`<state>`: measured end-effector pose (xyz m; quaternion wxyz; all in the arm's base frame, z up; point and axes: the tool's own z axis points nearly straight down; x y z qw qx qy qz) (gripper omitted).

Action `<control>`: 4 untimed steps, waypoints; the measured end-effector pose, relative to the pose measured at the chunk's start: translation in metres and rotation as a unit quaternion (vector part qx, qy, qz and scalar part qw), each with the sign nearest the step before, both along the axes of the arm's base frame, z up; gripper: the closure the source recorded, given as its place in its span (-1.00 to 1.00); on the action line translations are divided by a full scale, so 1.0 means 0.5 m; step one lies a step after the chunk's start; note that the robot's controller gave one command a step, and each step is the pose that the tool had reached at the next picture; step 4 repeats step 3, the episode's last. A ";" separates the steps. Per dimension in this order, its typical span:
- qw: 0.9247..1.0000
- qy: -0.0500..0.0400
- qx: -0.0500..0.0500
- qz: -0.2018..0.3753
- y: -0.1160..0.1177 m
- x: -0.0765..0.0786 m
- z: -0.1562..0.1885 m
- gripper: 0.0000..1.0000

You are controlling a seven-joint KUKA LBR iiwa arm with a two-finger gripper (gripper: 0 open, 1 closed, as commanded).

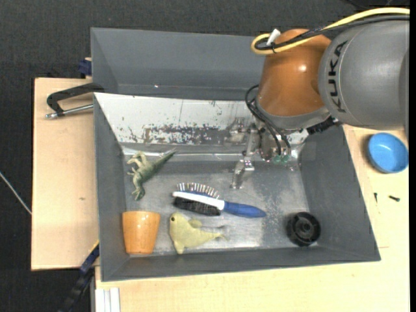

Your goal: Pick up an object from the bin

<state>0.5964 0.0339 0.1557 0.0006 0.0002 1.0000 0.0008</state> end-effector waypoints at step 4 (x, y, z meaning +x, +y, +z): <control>0.992 -0.006 0.000 0.127 0.130 -0.125 0.121 1.00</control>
Offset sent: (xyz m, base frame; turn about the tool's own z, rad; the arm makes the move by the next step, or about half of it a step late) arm -0.0725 0.0545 -0.0857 -0.1133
